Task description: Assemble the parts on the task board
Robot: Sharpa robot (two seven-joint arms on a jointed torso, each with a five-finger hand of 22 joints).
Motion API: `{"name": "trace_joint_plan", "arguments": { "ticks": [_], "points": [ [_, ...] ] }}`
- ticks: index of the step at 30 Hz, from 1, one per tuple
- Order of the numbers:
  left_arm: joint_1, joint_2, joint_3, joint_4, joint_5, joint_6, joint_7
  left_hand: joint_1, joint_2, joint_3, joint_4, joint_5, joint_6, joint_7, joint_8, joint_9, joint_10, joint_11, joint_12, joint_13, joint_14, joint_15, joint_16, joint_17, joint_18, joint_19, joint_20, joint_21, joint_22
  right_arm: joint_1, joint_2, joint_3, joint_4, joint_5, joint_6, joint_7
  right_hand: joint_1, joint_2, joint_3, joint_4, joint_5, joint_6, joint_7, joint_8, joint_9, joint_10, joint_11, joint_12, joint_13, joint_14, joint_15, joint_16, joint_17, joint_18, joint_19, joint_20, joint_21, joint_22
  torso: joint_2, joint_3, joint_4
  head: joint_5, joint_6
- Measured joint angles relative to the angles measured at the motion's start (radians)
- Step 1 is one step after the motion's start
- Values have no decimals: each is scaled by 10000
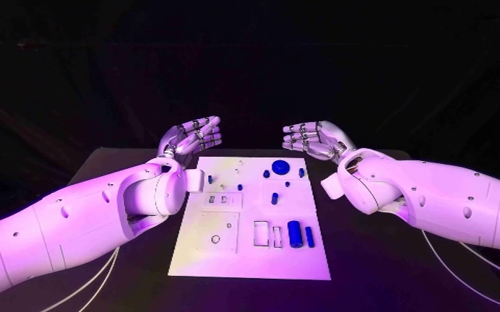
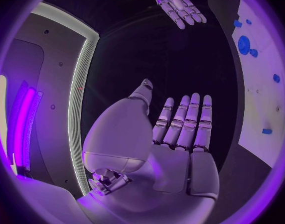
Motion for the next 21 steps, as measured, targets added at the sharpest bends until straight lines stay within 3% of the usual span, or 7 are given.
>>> {"name": "trace_joint_plan", "arguments": {
  "ticks": [3, 5, 8, 11, 17, 21],
  "points": [
    [52, -107, 0, 76, 1, 185, -1, 234, 29, -10, -264, 0, 996, 204, 177, 51, 745, -183, 191, 10, 853, -225, 251, 59, 269, 504, -12, 282, 90, 79, 4, 10, -80, -847, -54, -42, 75, -75, 179, -179, -44, 576, 106, 0, 1, 592, -74, -35, 13, 710, -107, 0, 14, 0, 605, -69, 231, 50, 93, 23, 42, -36, -9],
    [73, -213, 0, 181, 1, 296, -3, 311, 62, -12, -423, 27, 1302, 310, 226, 50, 1147, -306, 302, 39, 1393, -379, 428, 120, 538, 873, -31, 500, 161, 150, 8, 27, -133, -1409, -60, -73, 84, -84, 276, -276, -44, 865, 180, 0, 0, 910, -120, -110, 13, 1112, -182, 39, 31, 0, 948, -129, 365, 79, 164, 47, 62, -48, 14],
    [113, -397, 0, 466, 2, 443, 3, 505, 149, 44, -615, 27, 1659, 421, 237, 12, 1612, -453, 320, 42, 1903, -561, 499, 153, 695, 1512, -98, 850, 276, 234, 36, 33, -220, -2188, -41, -150, 137, -138, 503, -351, -44, 1253, 250, -58, 11, 1374, -204, -164, 26, 1725, -318, 72, 59, 1, 1476, -265, 611, 146, 264, 80, 69, -49, 35],
    [175, -605, 0, 868, 2, 568, 52, 653, 167, 132, -758, 27, 1972, 422, 237, -37, 1931, -587, 320, 42, 2248, -690, 499, 170, 700, 1889, -195, 1010, 302, 326, 91, 46, -332, -3120, -1, -290, 153, -157, 724, -400, -19, 1625, 227, -58, 25, 1798, -296, -211, 26, 2338, -481, 118, 104, 151, 2027, -452, 927, 255, 398, 110, 70, -39, 55],
    [245, -923, 1, 1618, 4, 673, 171, 751, 186, 207, -914, 27, 2276, 327, 237, -133, 2367, -743, 317, -35, 2927, -874, 499, 242, 700, 2400, -463, 1241, 334, 518, 272, 67, -569, -5122, 143, -851, -28, -379, 951, -340, 21, 2138, 103, -99, 36, 2328, -484, -235, 40, 3361, -779, 250, 242, 152, 2836, -791, 1510, 501, 711, 151, 105, -91, 158],
    [265, -1133, 3, 2087, 21, 673, 276, 751, 186, 207, -914, 27, 2344, 289, 237, -150, 2433, -777, 223, -45, 3074, -920, 499, 260, 700, 2508, -497, 1308, 334, 640, 419, 119, -571, -6495, 341, -1470, -154, -506, 1024, -266, 21, 2428, 24, -99, 57, 2511, -587, -277, 47, 3998, -957, 377, 393, 153, 3296, -982, 1884, 674, 921, 174, 139, -134, 197]
  ]
}}
